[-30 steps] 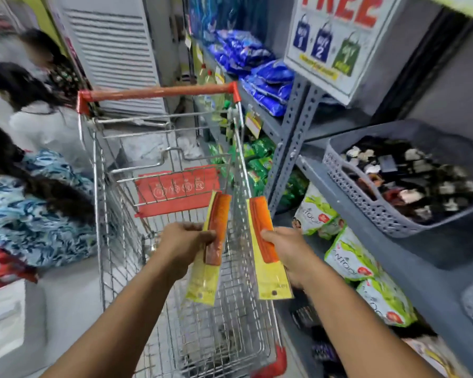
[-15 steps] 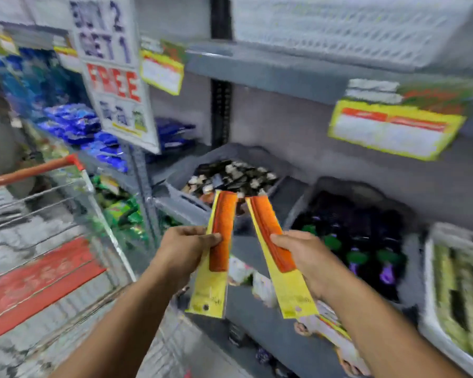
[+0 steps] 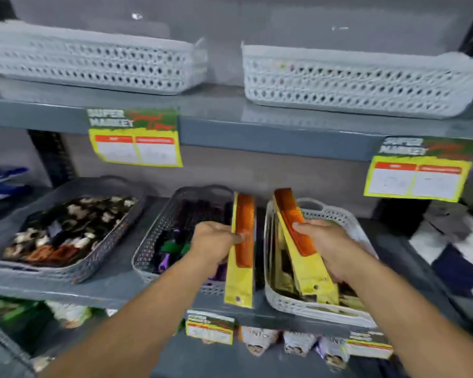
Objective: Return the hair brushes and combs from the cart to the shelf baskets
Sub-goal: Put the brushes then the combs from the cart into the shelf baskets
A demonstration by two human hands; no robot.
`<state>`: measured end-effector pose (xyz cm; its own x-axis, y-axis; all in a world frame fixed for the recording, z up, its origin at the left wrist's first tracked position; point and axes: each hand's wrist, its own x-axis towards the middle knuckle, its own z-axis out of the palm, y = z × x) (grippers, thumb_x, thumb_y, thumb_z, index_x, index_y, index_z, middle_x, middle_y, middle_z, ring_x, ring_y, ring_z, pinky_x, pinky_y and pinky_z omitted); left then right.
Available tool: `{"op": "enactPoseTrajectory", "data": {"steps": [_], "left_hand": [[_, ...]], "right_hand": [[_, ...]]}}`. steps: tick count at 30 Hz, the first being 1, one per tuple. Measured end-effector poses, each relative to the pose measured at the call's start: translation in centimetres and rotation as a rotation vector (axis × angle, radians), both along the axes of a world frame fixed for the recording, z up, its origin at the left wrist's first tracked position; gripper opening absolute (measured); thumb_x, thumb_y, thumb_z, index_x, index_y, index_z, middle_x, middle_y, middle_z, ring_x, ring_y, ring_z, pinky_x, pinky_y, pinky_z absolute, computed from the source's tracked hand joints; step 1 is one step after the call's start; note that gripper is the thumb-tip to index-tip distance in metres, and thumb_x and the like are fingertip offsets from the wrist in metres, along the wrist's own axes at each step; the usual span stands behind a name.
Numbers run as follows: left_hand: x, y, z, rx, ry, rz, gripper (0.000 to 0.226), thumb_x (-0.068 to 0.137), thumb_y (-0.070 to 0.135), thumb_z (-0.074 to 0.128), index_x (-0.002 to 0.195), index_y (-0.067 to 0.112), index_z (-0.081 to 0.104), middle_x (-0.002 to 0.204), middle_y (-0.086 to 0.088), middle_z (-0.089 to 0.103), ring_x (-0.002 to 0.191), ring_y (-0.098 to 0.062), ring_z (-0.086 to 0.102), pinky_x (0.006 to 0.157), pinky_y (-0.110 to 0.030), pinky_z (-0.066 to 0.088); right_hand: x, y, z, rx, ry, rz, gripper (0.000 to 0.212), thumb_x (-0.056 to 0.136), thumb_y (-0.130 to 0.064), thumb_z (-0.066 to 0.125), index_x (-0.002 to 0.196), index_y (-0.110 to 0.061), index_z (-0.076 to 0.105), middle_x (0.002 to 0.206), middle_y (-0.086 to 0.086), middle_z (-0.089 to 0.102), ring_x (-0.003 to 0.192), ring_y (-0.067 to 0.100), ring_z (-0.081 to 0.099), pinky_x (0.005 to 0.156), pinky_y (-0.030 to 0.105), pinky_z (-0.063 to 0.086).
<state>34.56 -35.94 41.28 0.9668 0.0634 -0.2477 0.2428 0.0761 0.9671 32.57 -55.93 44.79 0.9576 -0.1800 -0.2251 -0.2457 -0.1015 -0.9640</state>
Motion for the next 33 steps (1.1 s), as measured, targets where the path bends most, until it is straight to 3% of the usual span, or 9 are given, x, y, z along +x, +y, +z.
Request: {"op": "enactPoseTrajectory", "data": {"steps": [2, 6, 10, 14, 19, 24, 28, 30, 33], "left_hand": [[1.2, -2.8, 0.0, 0.069, -0.004, 0.002, 0.018, 0.065, -0.001, 0.08, 0.076, 0.0, 0.066, 0.082, -0.023, 0.068, 0.074, -0.031, 0.064, 0.073, -0.049, 0.053], [2.7, -7.0, -0.2, 0.254, -0.024, -0.024, 0.018, 0.061, 0.007, 0.085, 0.065, 0.004, 0.068, 0.079, -0.019, 0.071, 0.077, -0.03, 0.069, 0.077, -0.045, 0.057], [3.2, -10.4, -1.2, 0.54, -0.001, -0.048, 0.033, 0.064, 0.022, 0.083, 0.076, -0.004, 0.067, 0.09, -0.023, 0.072, 0.087, -0.032, 0.069, 0.073, -0.04, 0.055], [3.5, -12.3, -2.4, 0.712, 0.068, -0.006, 0.03, 0.075, 0.022, 0.073, 0.097, 0.003, 0.066, 0.103, -0.017, 0.07, 0.097, -0.03, 0.066, 0.074, -0.031, 0.052], [3.8, -13.2, -3.3, 0.762, 0.057, 0.026, 0.017, 0.078, 0.009, 0.057, 0.092, 0.0, 0.061, 0.103, -0.022, 0.067, 0.094, -0.038, 0.064, 0.072, -0.036, 0.052], [4.0, -14.0, -3.6, 0.859, 0.052, 0.015, 0.018, 0.082, 0.006, 0.054, 0.099, 0.002, 0.06, 0.109, -0.02, 0.065, 0.099, -0.036, 0.063, 0.075, -0.036, 0.052], [3.8, -14.7, -3.9, 0.975, 0.046, -0.011, 0.023, 0.084, 0.002, 0.048, 0.102, 0.002, 0.062, 0.107, -0.018, 0.066, 0.096, -0.035, 0.064, 0.073, -0.038, 0.052], [3.8, -15.1, -4.0, 1.053, 0.037, -0.027, 0.028, 0.086, 0.001, 0.044, 0.107, 0.001, 0.061, 0.109, -0.018, 0.066, 0.099, -0.035, 0.063, 0.077, -0.04, 0.052], [3.8, -15.4, -3.9, 1.161, 0.02, -0.056, 0.033, 0.088, -0.001, 0.039, 0.113, 0.001, 0.06, 0.114, -0.018, 0.065, 0.103, -0.035, 0.062, 0.081, -0.04, 0.051]], "right_hand": [[0.5, -2.4, -0.4, -0.045, 0.016, -0.03, 0.019, 0.088, -0.015, 0.065, 0.097, 0.001, 0.067, 0.088, 0.023, 0.067, 0.079, 0.034, 0.061, 0.078, 0.049, 0.047], [1.8, -5.7, -2.5, -0.126, 0.005, -0.039, 0.018, 0.091, -0.014, 0.061, 0.101, 0.0, 0.067, 0.089, 0.017, 0.068, 0.074, 0.029, 0.062, 0.07, 0.037, 0.048], [3.2, -6.9, -5.4, -0.257, 0.051, -0.012, 0.027, 0.093, -0.024, 0.06, 0.11, -0.004, 0.064, 0.106, 0.018, 0.068, 0.098, 0.035, 0.064, 0.086, 0.039, 0.049], [3.9, -7.0, -7.7, -0.419, 0.06, -0.017, 0.025, 0.091, -0.027, 0.06, 0.085, -0.004, 0.065, 0.081, 0.016, 0.064, 0.07, 0.026, 0.058, 0.062, 0.03, 0.037], [4.5, -7.1, -9.3, -0.589, 0.073, 0.034, 0.024, 0.091, -0.031, 0.057, 0.079, -0.01, 0.062, 0.069, 0.006, 0.058, 0.062, 0.022, 0.056, 0.048, 0.026, 0.034], [4.5, -6.9, -9.4, -0.803, 0.118, 0.091, 0.028, 0.091, -0.036, 0.054, 0.094, -0.01, 0.062, 0.089, 0.009, 0.065, 0.074, 0.026, 0.062, 0.054, 0.026, 0.042], [4.0, -6.7, -9.5, -0.975, 0.133, 0.08, 0.018, 0.092, -0.029, 0.052, 0.087, -0.013, 0.061, 0.081, 0.004, 0.061, 0.068, 0.022, 0.058, 0.059, 0.029, 0.048], [4.0, -6.5, -9.9, -0.977, 0.146, 0.082, 0.017, 0.092, -0.023, 0.049, 0.083, -0.013, 0.058, 0.081, 0.004, 0.061, 0.068, 0.019, 0.061, 0.063, 0.032, 0.053], [4.1, -6.4, -10.0, -0.8, 0.182, 0.008, 0.027, 0.094, -0.026, 0.038, 0.097, -0.011, 0.061, 0.091, 0.008, 0.066, 0.073, 0.023, 0.063, 0.065, 0.034, 0.05]]}}
